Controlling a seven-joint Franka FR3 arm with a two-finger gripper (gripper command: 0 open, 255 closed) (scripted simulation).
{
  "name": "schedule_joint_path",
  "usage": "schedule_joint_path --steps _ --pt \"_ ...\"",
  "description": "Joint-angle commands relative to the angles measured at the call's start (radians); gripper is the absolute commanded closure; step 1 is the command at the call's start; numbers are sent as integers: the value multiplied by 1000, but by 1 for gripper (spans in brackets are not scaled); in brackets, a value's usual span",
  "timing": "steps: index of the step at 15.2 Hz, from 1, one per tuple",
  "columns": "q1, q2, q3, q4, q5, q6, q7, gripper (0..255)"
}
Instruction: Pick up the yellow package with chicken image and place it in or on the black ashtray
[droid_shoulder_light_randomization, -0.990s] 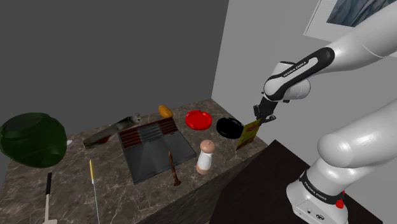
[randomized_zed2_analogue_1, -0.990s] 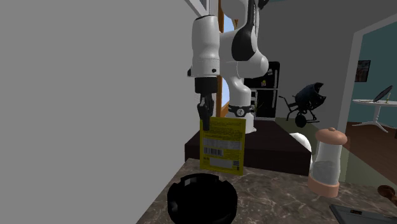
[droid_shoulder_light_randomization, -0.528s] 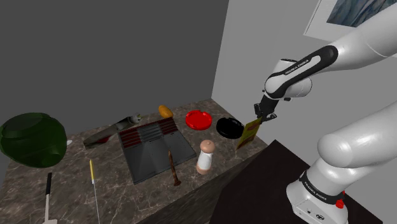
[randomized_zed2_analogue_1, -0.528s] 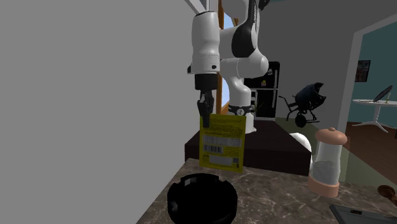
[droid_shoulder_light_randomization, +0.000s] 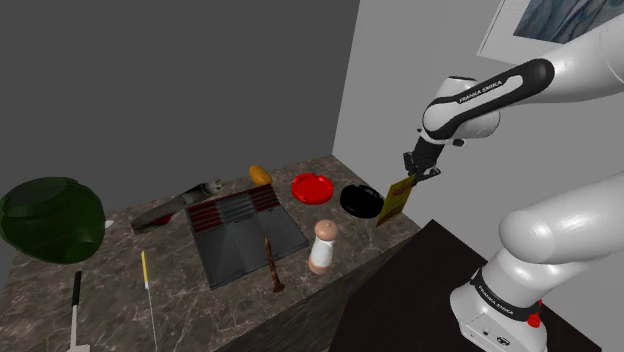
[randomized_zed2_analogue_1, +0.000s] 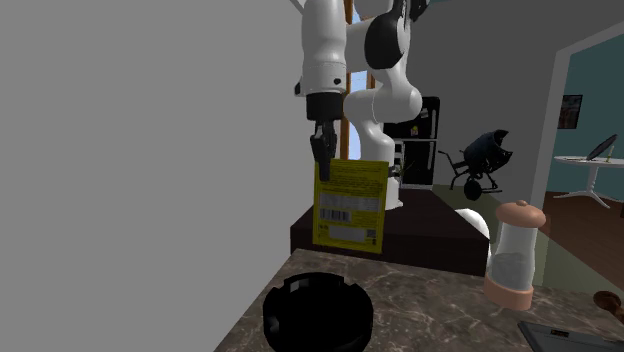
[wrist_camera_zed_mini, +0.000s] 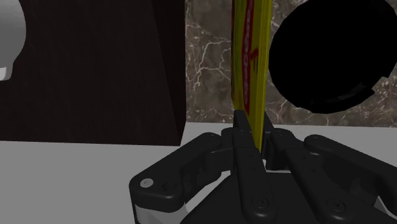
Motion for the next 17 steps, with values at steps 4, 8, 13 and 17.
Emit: schedule_joint_path --steps 4,8,13,17 --pt "-1 -52 -4 32 -4 -85 2 255" --pt "-2 -91 -6 61 -6 -153 4 255" --pt "-6 34 6 231 -16 -197 25 255" --pt "-8 157 18 409 -31 -251 48 255"
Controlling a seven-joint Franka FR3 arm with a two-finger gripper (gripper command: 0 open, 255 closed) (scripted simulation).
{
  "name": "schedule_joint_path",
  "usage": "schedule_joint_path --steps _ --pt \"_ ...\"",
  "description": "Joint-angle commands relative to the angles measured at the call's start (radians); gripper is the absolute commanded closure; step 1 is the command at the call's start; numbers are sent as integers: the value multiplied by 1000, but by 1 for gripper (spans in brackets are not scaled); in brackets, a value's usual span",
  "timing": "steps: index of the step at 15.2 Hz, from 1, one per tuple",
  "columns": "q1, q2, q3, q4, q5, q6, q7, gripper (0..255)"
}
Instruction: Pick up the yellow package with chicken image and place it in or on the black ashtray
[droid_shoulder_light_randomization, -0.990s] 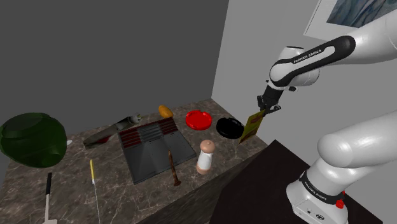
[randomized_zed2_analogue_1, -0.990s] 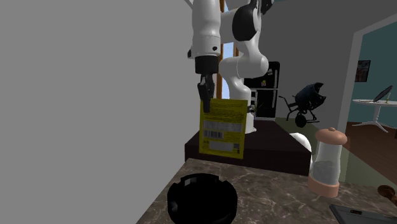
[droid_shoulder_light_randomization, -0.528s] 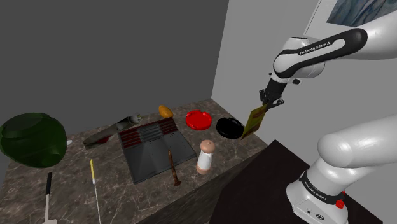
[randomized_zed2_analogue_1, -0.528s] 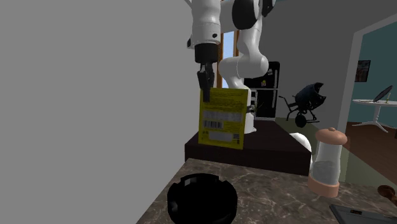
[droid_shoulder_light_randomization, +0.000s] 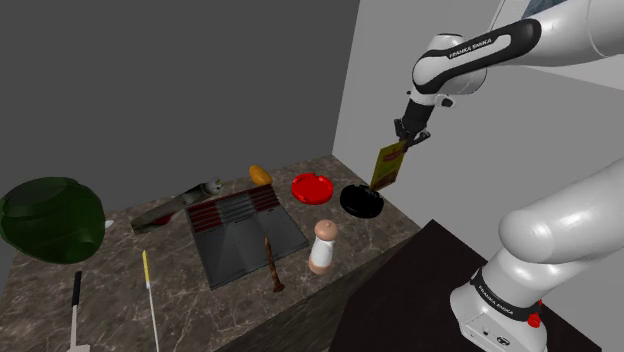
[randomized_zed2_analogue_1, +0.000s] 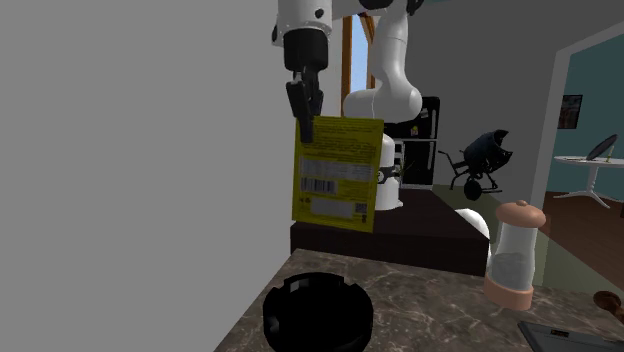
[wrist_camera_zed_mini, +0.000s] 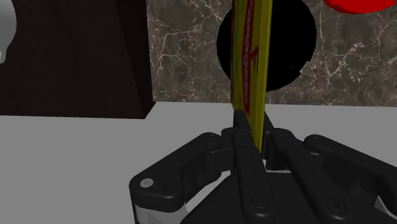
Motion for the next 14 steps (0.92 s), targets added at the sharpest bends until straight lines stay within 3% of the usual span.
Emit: schedule_joint_path --steps 1,5,14 --pt "-2 59 4 91 -8 -31 10 255" --pt "-1 190 13 295 -27 -105 35 255" --pt "1 236 15 221 -30 15 36 255"
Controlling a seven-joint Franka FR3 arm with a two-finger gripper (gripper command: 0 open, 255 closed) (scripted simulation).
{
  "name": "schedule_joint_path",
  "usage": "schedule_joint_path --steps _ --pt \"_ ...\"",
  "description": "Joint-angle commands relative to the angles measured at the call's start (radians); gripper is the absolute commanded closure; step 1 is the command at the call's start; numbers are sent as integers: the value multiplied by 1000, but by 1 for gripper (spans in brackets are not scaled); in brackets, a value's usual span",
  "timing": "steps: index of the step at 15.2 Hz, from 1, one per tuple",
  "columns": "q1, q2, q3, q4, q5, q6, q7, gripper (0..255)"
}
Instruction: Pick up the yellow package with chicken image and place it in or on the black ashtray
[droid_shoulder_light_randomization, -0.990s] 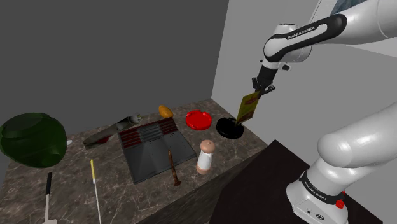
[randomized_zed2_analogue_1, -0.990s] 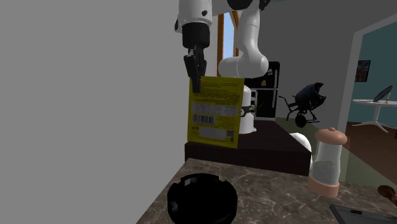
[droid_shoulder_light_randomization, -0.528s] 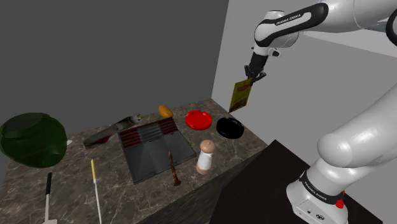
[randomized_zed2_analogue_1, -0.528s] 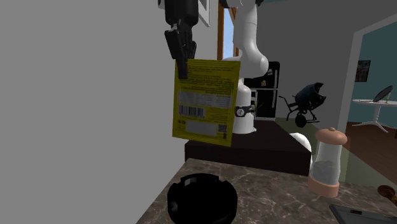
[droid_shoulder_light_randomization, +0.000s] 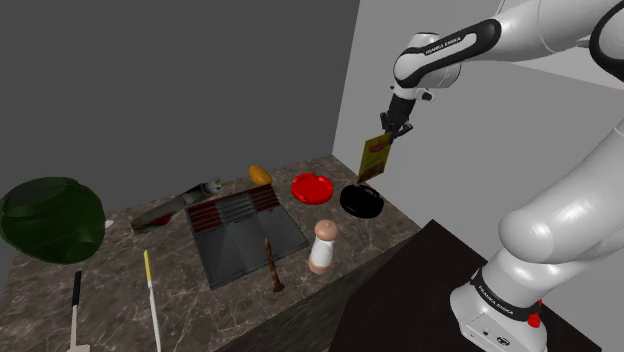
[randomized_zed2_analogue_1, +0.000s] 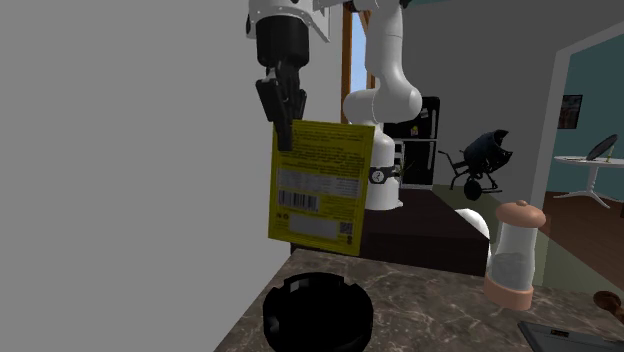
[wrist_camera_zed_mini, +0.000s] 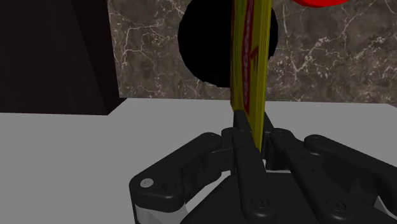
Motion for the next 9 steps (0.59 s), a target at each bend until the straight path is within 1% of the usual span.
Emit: schedule_joint_path --steps 1,9 --pt "0 14 0 -12 -2 27 -1 255" --pt "1 71 1 -61 -8 132 2 255"
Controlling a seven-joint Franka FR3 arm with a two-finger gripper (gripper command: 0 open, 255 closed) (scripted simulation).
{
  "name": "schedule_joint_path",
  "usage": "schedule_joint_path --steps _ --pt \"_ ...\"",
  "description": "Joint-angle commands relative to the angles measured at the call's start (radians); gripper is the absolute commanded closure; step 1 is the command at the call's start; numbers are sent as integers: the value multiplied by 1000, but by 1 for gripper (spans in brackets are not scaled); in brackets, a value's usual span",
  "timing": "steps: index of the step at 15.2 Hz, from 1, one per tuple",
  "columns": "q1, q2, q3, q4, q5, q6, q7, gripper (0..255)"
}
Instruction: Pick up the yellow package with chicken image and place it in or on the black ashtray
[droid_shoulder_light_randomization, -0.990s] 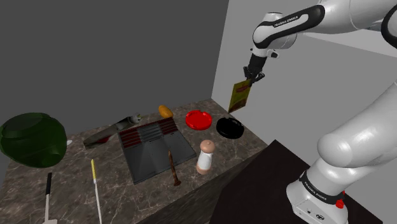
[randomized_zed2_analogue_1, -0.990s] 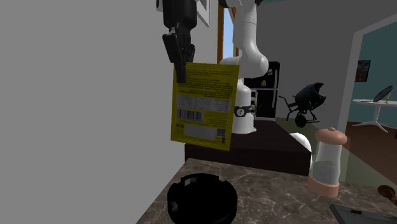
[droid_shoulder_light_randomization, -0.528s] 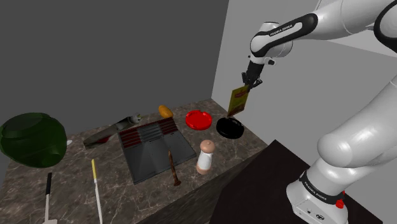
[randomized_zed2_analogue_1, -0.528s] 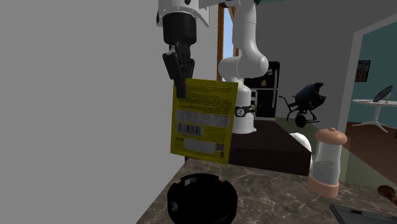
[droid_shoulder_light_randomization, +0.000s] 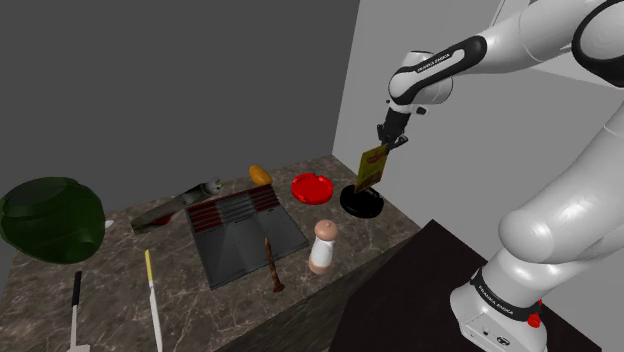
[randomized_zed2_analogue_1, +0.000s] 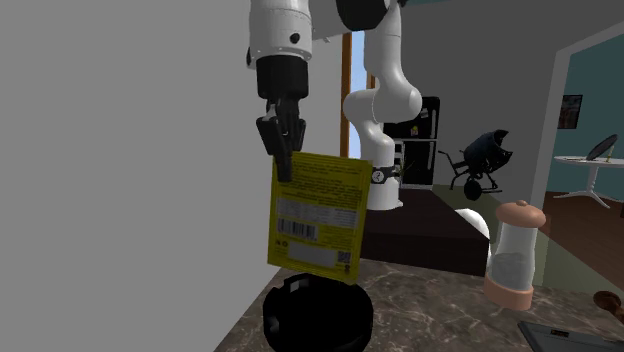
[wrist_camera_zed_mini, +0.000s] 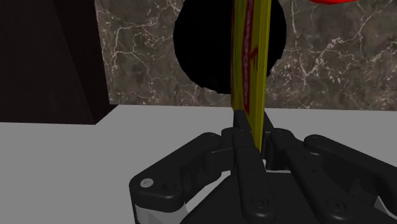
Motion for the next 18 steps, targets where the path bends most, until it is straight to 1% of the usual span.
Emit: schedule_joint_path --steps 1,9,16,17,18 --pt "0 14 0 -12 -2 27 1 255" --pt "2 84 0 -45 -11 129 6 255" --pt "2 84 -1 -45 -11 129 6 255" --pt "2 84 -1 -45 -11 129 6 0" --pt "2 84 -1 -45 -11 129 6 0"
